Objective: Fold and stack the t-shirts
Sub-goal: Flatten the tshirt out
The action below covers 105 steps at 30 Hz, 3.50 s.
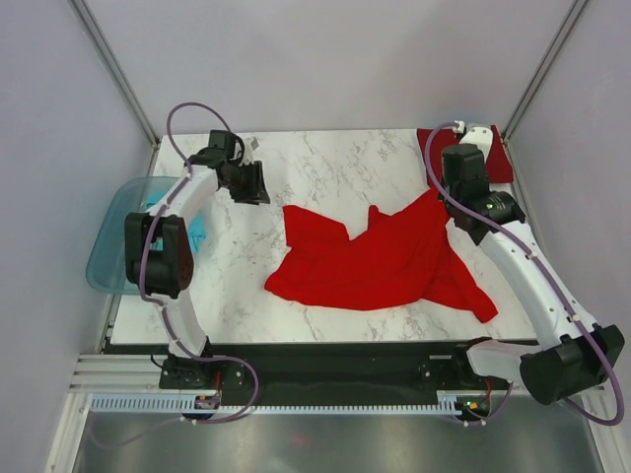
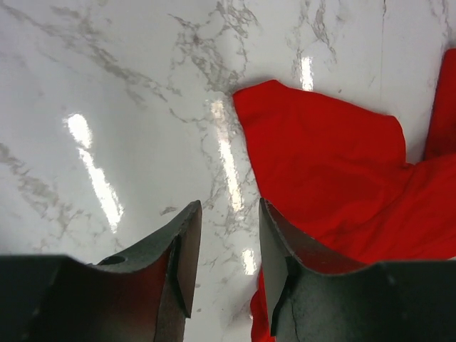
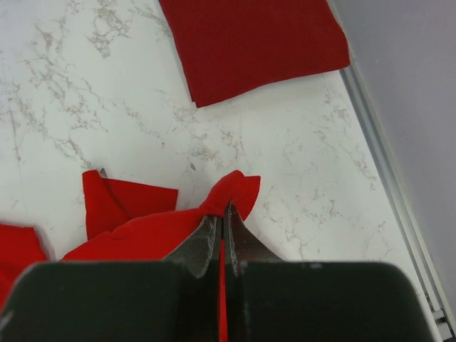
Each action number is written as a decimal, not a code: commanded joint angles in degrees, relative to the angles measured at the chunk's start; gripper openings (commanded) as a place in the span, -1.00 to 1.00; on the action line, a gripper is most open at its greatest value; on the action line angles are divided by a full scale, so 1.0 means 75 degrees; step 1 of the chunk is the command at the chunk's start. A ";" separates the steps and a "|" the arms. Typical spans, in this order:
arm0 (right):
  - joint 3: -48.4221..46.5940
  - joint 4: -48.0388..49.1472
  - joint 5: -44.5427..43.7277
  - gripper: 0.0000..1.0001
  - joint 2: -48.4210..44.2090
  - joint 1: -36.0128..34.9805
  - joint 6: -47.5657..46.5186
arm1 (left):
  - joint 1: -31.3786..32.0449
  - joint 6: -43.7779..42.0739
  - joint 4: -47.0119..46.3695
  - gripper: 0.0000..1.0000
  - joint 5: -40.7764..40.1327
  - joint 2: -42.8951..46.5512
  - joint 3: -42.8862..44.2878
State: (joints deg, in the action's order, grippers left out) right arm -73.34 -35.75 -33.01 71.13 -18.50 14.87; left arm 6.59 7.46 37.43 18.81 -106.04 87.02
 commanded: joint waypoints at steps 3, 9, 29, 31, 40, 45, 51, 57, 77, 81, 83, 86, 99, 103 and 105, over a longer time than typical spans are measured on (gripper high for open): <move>0.0240 0.0676 0.0839 -1.00 -0.0238 0.0018 -0.0062 | 0.0632 0.0411 -0.0608 -0.13 0.0469 -0.1281 0.0805; 0.0287 0.0747 0.1191 -1.00 -0.0274 0.0018 -0.0003 | 0.0785 0.0353 -0.0783 -0.16 0.0083 -0.2208 0.1416; 0.0439 0.0899 0.1156 -1.00 -0.0238 0.0029 -0.0061 | 0.1008 0.0282 -0.1123 -0.23 -0.0351 -0.3017 0.1463; 0.0439 0.0899 0.1168 -1.00 -0.0250 0.0041 -0.0061 | 0.1032 0.0305 -0.1112 -0.28 -0.0363 -0.3065 0.1475; 0.0439 0.0841 0.1167 -1.00 -0.0414 0.0053 0.0009 | 0.1137 0.0446 -0.1112 -0.94 -0.0410 -0.2831 0.0973; 0.0439 0.0864 0.1437 -1.00 -0.0508 0.0053 0.0150 | 0.1137 0.0423 -0.1123 -0.95 -0.0550 -0.1906 0.0702; 0.0101 0.1297 0.1695 -1.00 -0.0718 0.0041 0.0079 | 0.1137 0.0528 -0.1123 -0.95 -0.1008 0.0401 0.0292; -0.1211 0.1612 0.1461 -1.00 -0.1081 0.0041 0.0137 | 0.1160 0.0072 -0.1135 -0.95 -0.1277 0.3202 0.0337; -0.2829 0.2178 0.1952 -1.00 -0.3672 0.0041 -0.0495 | 0.1184 -0.1827 -0.1333 -0.95 -0.1839 0.7587 0.2447; -0.3473 0.1755 0.1965 -1.00 -0.3497 0.0041 -0.0436 | 0.1172 -0.1851 -0.1684 -0.95 -0.1934 0.7658 0.2588; -0.3662 0.1743 0.1883 -1.00 -0.3321 0.0041 -0.0565 | 0.1184 -0.1885 -0.1989 -0.95 -0.1852 0.7576 0.2542; -0.3978 0.1719 0.1580 -1.00 -0.2654 0.0053 -0.0915 | 0.1184 -0.2154 -0.2248 -0.95 -0.1746 0.6911 0.2716; -0.5138 0.2972 0.1331 -1.00 0.0871 0.0099 -0.1526 | 0.0459 -0.2742 -0.2846 -0.95 -0.2320 0.2598 0.5397; -0.5841 0.3173 0.1589 -1.00 0.1495 0.0217 -0.1468 | -0.0022 -0.1947 -0.3232 -0.95 -0.2437 0.1787 0.6489; -0.6135 0.3173 0.1590 -1.00 0.1648 0.0217 -0.1444 | -0.0046 -0.1781 -0.3782 -0.96 -0.2391 0.1845 0.6526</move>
State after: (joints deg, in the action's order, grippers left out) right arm -112.71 -18.00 -21.10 85.32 -17.32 4.64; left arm 7.31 -9.63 19.27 2.42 -96.47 129.93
